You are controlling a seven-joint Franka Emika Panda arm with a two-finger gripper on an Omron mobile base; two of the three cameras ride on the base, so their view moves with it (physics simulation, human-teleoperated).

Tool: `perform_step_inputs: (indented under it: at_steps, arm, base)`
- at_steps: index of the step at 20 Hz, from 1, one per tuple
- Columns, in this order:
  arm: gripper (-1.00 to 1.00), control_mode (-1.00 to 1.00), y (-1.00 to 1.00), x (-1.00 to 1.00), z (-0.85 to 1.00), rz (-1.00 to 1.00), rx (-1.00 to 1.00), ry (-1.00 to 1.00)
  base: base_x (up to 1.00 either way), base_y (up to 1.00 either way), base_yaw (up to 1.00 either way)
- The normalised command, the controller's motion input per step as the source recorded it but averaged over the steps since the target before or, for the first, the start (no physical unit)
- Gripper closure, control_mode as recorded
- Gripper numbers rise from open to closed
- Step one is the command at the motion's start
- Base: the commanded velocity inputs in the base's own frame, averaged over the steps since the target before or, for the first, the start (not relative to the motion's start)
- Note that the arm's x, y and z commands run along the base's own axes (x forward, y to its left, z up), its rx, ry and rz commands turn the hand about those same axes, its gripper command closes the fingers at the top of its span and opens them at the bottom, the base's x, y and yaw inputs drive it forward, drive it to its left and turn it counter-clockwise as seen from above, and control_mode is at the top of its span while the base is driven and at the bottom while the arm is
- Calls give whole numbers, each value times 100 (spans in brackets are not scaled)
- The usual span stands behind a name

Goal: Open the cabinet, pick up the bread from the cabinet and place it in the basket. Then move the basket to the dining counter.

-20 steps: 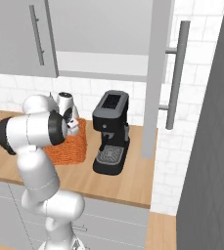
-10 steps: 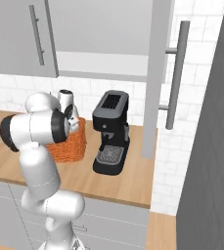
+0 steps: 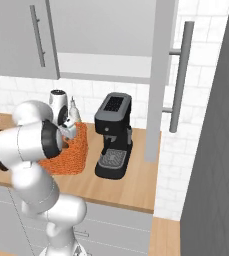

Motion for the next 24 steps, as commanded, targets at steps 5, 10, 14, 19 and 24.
perform_step_inputs:
  at_steps: [5, 10, 14, 19, 24]
  arm:
    - [-100, -100, -3, -62, 41, 0, 0, -15]
    - [-100, -100, -16, -56, 45, 0, 0, -13]
    - [-100, -100, -51, -55, 49, 0, 0, -4]
    - [-100, -100, -69, -45, 28, -1, 0, 0]
    - [-100, -100, -61, -14, 0, -1, -3, 0]
  base:
    - [0, 0, 0]
    - [0, 0, 0]
    - [0, 0, 0]
    - [0, 0, 0]
    - [0, 0, 0]
